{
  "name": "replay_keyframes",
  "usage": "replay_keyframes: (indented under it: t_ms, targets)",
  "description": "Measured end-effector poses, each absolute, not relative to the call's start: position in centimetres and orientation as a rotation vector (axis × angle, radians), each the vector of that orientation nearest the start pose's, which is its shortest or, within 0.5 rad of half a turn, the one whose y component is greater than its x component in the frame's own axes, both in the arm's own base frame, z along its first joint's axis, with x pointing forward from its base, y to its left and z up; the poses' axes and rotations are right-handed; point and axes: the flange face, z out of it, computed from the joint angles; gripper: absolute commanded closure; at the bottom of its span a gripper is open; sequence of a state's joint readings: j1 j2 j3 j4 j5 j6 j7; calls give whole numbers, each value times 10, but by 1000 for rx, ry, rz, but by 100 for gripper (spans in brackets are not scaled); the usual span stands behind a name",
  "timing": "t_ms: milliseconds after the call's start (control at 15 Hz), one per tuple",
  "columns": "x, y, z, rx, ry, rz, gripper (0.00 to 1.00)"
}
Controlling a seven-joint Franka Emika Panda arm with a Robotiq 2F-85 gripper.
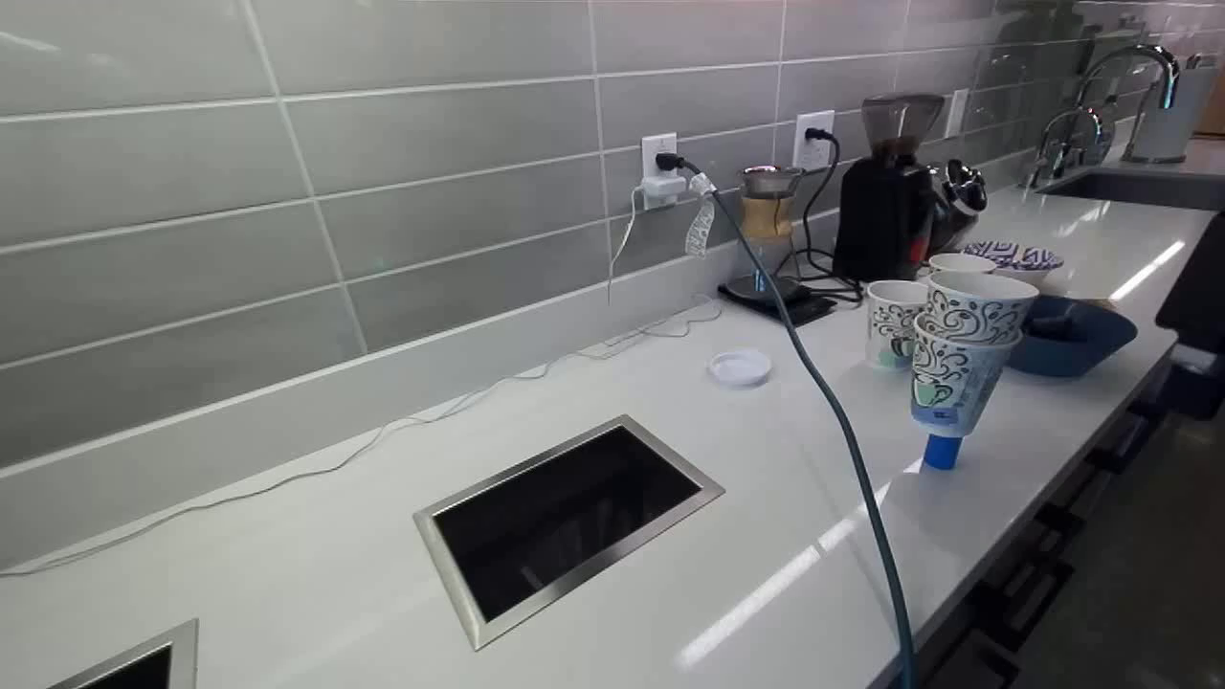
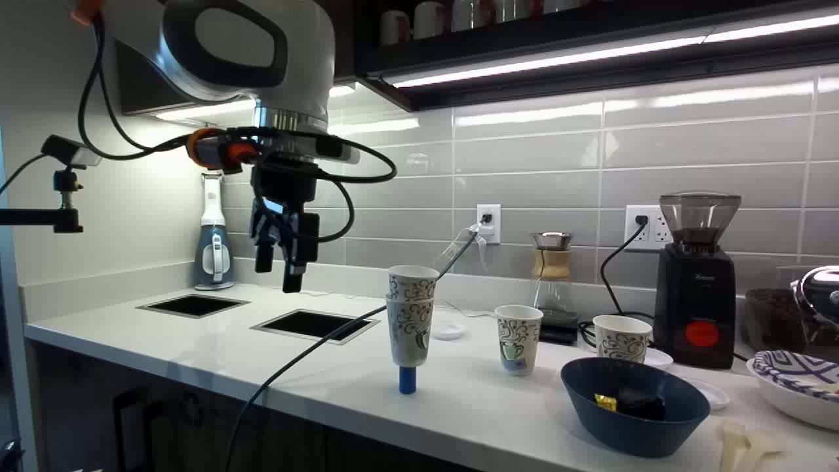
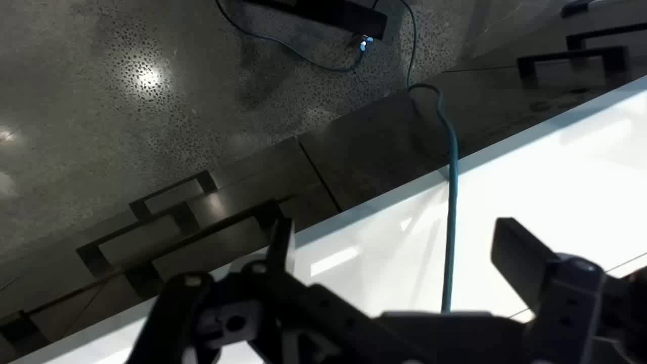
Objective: Put the cup on the right onto the stack on the left
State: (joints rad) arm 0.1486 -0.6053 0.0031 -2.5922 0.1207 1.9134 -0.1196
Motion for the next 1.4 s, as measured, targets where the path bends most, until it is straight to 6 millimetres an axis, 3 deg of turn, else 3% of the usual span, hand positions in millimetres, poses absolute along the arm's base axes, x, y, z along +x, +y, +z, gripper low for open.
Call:
replay_keyframes:
  t_ms: [1133, 1400]
  targets:
    - [348, 61, 447, -3011, -337, 113, 0]
    - [355, 45, 451, -3006, -267, 101, 0]
